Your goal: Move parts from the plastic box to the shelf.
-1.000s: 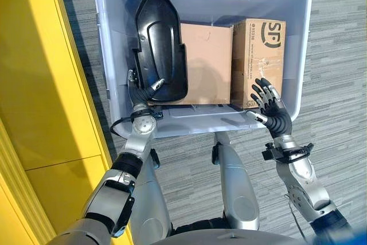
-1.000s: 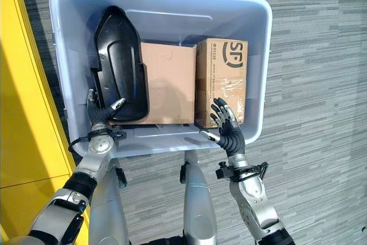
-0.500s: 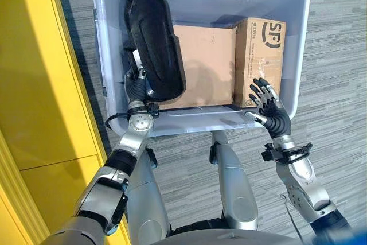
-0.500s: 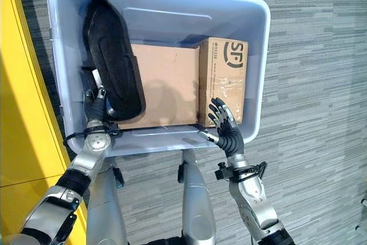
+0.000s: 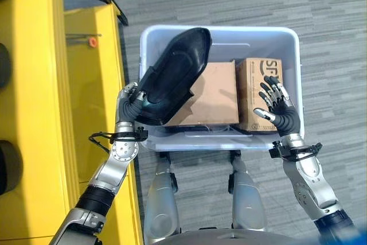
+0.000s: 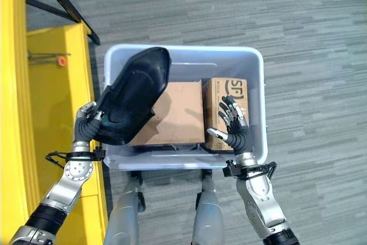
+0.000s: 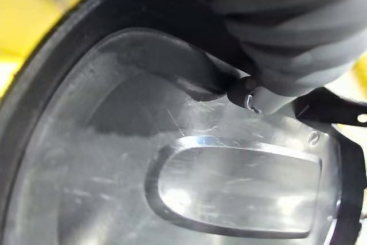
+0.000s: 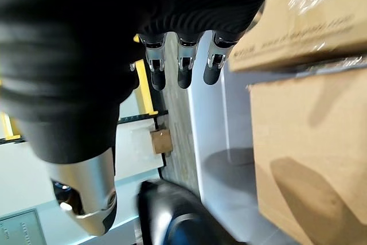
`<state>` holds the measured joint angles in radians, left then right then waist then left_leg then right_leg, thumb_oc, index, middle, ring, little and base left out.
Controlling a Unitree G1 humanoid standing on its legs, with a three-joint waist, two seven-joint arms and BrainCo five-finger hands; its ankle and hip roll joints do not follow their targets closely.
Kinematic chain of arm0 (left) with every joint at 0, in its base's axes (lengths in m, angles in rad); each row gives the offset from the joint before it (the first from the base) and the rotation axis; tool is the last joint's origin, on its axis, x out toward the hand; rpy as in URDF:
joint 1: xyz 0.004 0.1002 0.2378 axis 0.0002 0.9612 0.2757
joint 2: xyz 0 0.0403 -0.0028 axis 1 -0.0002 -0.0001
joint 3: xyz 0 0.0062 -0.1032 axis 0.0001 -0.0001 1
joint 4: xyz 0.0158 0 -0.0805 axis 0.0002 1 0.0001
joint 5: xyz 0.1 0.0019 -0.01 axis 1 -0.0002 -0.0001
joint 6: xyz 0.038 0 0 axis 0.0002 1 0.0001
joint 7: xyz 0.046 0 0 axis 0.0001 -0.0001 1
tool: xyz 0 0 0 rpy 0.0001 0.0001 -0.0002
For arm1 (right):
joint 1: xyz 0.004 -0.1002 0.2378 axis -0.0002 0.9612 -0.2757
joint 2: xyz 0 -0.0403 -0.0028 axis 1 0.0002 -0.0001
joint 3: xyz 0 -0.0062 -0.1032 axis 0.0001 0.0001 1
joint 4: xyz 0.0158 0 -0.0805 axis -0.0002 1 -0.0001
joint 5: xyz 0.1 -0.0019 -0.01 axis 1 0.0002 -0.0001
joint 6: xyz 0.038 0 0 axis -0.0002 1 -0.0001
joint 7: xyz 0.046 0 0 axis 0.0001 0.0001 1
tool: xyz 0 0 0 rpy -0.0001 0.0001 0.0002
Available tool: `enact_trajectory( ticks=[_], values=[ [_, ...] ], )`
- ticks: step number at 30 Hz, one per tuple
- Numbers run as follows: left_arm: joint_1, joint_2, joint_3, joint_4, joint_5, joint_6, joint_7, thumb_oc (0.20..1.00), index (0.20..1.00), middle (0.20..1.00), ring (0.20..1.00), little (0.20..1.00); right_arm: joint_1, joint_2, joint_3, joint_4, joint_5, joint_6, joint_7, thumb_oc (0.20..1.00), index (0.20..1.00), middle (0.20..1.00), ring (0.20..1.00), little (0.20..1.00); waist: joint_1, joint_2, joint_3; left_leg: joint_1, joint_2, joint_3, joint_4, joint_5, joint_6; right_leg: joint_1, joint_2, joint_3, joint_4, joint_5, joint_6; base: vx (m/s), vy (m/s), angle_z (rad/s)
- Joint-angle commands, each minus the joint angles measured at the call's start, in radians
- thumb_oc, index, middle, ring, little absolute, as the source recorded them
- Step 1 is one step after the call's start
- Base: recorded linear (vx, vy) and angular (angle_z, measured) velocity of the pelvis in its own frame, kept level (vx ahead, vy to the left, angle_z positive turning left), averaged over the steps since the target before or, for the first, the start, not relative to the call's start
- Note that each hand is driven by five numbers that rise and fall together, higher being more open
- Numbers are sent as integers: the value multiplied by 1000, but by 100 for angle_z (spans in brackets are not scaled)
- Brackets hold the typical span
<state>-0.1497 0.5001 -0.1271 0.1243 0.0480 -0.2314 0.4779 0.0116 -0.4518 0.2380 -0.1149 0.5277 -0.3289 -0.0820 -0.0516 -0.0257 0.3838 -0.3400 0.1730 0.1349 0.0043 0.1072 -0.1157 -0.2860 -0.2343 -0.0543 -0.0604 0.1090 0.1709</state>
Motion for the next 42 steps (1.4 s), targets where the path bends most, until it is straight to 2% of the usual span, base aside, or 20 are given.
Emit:
enact_trajectory(
  ticks=[1,6,11,13,14,16,19,20,21,22,23,24,26,27,30,31,32,36,37,42],
  values=[
    [-41,29,41,-69,-20,-131,-21,200,200,200,200,200,23,-17,-40,-19,17,-45,27,1000,1000,1000,1000,1000,-8,-20,-76,67,81,-46,7,10,-54,-8,-62,27,129,10,37,88,-16,2],
    [69,49,123,-236,-115,-181,-120,200,200,200,200,200,41,-14,-46,-14,18,-14,65,1000,1000,1000,1000,1000,1,28,-155,194,100,-43,-14,4,-56,97,-46,15,157,-53,30,106,-68,2],
    [188,29,162,-288,-211,-174,-205,200,200,200,200,200,56,-9,-38,-12,27,11,96,1000,1000,1000,1000,1000,13,56,-205,279,144,-51,0,12,-49,130,0,22,282,-144,6,47,-141,-3],
    [284,-13,181,-306,-321,-158,-273,200,200,200,200,200,40,-19,-6,-18,37,22,115,1000,1000,1000,1000,1000,40,73,-206,315,201,-79,12,80,-46,130,70,6,412,-236,-37,-56,-325,0],
    [302,-26,185,-307,-346,-153,-282,200,200,200,200,200,29,-22,-1,-17,34,21,118,1000,1000,1000,1000,1000,50,76,-202,313,217,-93,11,116,-54,132,89,-8,429,-253,-50,-158,-337,1],
    [349,-55,193,-311,-409,-137,-321,200,200,200,200,200,3,-34,15,-14,36,20,121,1000,1000,1000,1000,1000,82,90,-193,278,240,-141,-11,247,-75,130,127,-56,434,-272,-78,-160,-257,26],
    [350,-56,194,-313,-410,-136,-322,200,200,200,200,200,2,-35,16,-13,37,19,122,1000,1000,1000,1000,1000,76,93,-194,274,243,-148,-16,252,-77,131,129,-63,432,-272,-80,-139,-149,82],
    [361,-78,179,-287,-450,-119,-363,200,200,200,200,200,-16,-49,4,4,8,20,106,1000,1000,1000,1000,1000,109,55,-179,195,141,-96,51,221,-36,180,81,-188,312,-214,-106,-497,-469,166],
    [352,-88,174,-286,-452,-114,-370,200,200,200,200,200,-13,-51,-1,10,8,24,109,1000,1000,1000,1000,1000,98,37,-188,216,120,-68,178,129,-20,194,46,-249,249,-170,-110,-603,-564,336],
    [344,-88,165,-291,-463,-107,-385,200,200,200,200,200,-3,-39,0,19,18,29,108,1000,1000,1000,1000,1000,75,29,-208,277,131,-19,296,96,-17,197,32,-319,220,-153,-132,-259,-222,435],
    [339,-89,156,-294,-465,-98,-395,200,200,200,200,200,19,-20,-4,16,28,40,113,1000,1000,1000,1000,1000,51,30,-232,354,110,-13,317,51,-19,211,25,-381,210,-147,-133,-120,-91,338],
    [336,-84,150,-294,-458,-94,-397,200,200,200,200,200,33,-14,-10,11,32,44,115,1000,1000,1000,1000,1000,39,34,-238,383,94,-27,298,33,-19,219,23,-399,212,-146,-131,-13,47,198],
    [329,-82,144,-296,-447,-93,-395,200,200,200,200,200,56,-8,-27,-4,36,45,119,1000,1000,1000,1000,1000,20,45,-249,418,67,-28,204,-2,-13,219,7,-421,242,-140,-112,13,138,131],
    [335,-86,145,-297,-450,-90,-404,200,200,200,200,200,73,-11,-41,-11,39,49,125,1000,1000,1000,1000,1000,11,53,-253,443,68,4,143,-41,-4,225,0,-428,262,-140,-103,32,170,99],
    [328,-72,145,-317,-447,-89,-406,200,200,200,200,200,89,6,-49,-11,41,51,125,1000,1000,1000,1000,1000,13,64,-269,460,39,14,35,-60,7,224,-25,-435,258,-116,-87,57,197,86],
    [323,-66,150,-320,-442,-91,-404,200,200,200,200,200,93,9,-51,-10,43,51,123,1000,1000,1000,1000,1000,14,65,-275,473,37,11,14,-86,3,228,-30,-423,257,-120,-67,43,176,6],
    [315,-62,150,-323,-428,-89,-401,200,200,200,200,200,93,11,-53,-8,38,51,119,1000,1000,1000,1000,1000,23,58,-273,471,19,12,-20,-101,9,229,-51,-433,243,-91,-45,23,187,-28],
    [333,-67,153,-327,-405,-84,-398,200,200,200,200,200,90,25,-50,16,25,59,114,1000,1000,1000,1000,1000,39,40,-274,475,-31,-6,-90,-150,37,236,-92,-454,208,-27,-2,-87,176,7],
    [339,-70,154,-327,-402,-82,-399,200,200,200,200,200,88,32,-48,24,29,62,113,1000,1000,1000,1000,1000,42,28,-272,463,-48,0,-92,-140,48,230,-110,-471,196,7,-8,-109,124,4],
    [367,-75,178,-313,-396,-81,-407,200,200,200,200,200,74,54,-29,43,25,78,124,1000,1000,1000,1000,1000,68,-6,-277,450,-116,-22,-91,-159,83,245,-156,-464,138,99,39,-58,169,-3]
  ],
)
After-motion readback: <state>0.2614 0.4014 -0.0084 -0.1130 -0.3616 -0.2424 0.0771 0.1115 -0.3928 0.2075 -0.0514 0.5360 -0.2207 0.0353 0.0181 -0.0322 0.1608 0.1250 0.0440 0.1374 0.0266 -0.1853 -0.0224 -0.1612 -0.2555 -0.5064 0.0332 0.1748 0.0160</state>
